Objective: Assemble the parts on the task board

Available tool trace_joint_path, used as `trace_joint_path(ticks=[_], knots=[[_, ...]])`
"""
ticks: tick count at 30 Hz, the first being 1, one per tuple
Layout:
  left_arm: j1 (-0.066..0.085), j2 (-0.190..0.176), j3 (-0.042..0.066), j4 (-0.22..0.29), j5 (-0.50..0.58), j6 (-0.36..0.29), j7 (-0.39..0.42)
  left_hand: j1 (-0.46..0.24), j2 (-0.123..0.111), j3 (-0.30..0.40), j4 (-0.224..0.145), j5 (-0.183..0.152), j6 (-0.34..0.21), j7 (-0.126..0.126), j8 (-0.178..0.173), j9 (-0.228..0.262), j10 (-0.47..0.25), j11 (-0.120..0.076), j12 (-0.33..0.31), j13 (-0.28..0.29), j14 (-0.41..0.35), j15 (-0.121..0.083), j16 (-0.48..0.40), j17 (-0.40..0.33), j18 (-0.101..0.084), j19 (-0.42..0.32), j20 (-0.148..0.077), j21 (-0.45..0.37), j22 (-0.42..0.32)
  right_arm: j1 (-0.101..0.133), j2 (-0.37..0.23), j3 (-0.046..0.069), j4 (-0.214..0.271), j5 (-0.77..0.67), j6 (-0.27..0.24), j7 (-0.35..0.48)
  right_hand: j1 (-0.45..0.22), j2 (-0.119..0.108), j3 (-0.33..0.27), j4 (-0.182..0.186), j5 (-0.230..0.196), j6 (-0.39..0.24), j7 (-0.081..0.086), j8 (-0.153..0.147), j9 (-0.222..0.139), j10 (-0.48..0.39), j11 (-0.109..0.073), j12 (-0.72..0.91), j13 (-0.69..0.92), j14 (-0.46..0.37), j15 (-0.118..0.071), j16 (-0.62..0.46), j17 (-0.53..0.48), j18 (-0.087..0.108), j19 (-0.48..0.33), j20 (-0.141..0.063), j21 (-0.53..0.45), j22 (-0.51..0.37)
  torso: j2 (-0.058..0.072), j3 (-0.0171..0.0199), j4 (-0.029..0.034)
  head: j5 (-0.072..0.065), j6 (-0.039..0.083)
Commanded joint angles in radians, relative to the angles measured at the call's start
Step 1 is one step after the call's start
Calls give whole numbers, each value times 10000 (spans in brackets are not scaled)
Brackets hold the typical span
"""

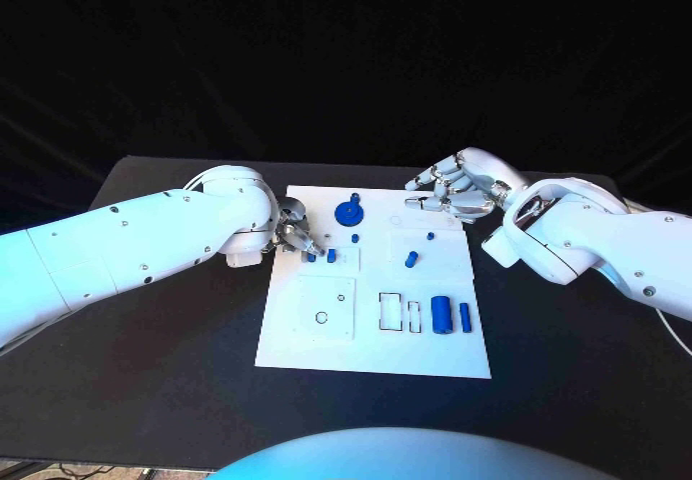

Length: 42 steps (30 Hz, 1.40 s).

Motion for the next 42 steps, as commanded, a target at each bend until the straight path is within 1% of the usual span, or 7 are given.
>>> trace_joint_path(ticks=[1,15,26,28,31,35,42], knots=[[-44,28,-30,-26,88,272,-81,-193,-17,-207,108,-46,19,74,-53,-23,61,13,40,22,1053,-45,24,2635,-81,365,-69,54,1262,-6,-3,1,20,-23,128,13,5,90,-87,0,-38,-6,-3,56,-10,-84,-24,-70,-26,431,14,-61,-20,69,-47,-7,-49,-12,-7,-6,4,3,-4],[-41,-254,50,135,74,-537,3,-710,-148,-2527,1011,-118,120,60,-133,-121,30,-3,-41,-41,1053,-83,24,2635,-69,350,-93,-35,1270,-8,0,1,-9,-23,154,24,2,90,-92,4,-38,-7,-2,56,-10,-85,-23,-71,-28,428,15,-73,-37,73,-56,-6,-63,-36,-1,-22,-1,-21,15],[42,-495,222,329,971,-2758,1007,-385,180,-4081,1187,-102,-1248,658,-851,-555,-1854,507,-2344,-2681,799,290,-580,1723,351,-378,177,-2162,-75,-11,16,0,-37,-23,171,27,-3,93,-99,11,-36,-9,-2,56,-11,-93,-22,-82,-41,425,15,-83,-48,76,-64,-6,-75,-55,1,-9,-4,-37,46],[50,-531,228,332,1225,-3050,1338,-265,289,-4312,1199,-91,-1420,777,-1001,-724,-2129,645,-2521,-2826,599,392,-1064,1081,528,-745,298,-3203,-742,-12,15,-1,-39,-23,175,26,-3,93,-99,11,-36,-9,-2,56,-11,-93,-22,-82,-41,425,15,-83,-48,76,-64,-6,-75,-55,2,-5,-3,-57,47],[57,-554,230,308,1596,-3436,2140,288,455,-4631,1137,-66,-1887,1095,-1297,-1053,-2944,936,-3055,-3227,-615,686,-3636,-1882,1161,-2264,528,-7132,-3278,-13,6,-1,-35,-23,176,22,-3,93,-99,11,-36,-9,-2,56,-11,-93,-22,-82,-41,425,15,-83,-48,76,-64,-6,-75,-55,0,3,5,-78,55],[53,-431,161,222,1476,-3810,3424,2193,495,-4459,648,-60,-2496,1558,-1629,-1510,-4111,1376,-3841,-3849,-2661,1070,-7349,-5511,1214,-3126,907,-8920,-4501,-13,0,-1,-36,-23,172,18,-3,93,-99,11,-36,-9,-2,56,-11,-93,-22,-82,-41,425,15,-83,-48,76,-64,-6,-75,-55,-2,-4,10,-112,100],[-83,118,-73,-170,-858,-4685,4807,4727,350,-3489,-542,-819,-3560,1526,-2601,-2560,-5161,1644,-5313,-5209,-3296,1324,-8558,-6479,1285,-3400,1152,-10044,-5437,-13,22,-2,-74,-23,166,21,46,139,-92,7,13,-20,-1,56,-14,-98,-25,-82,-53,423,14,-98,-58,79,-70,-6,-100,-81,7,-14,-14,-152,198]])
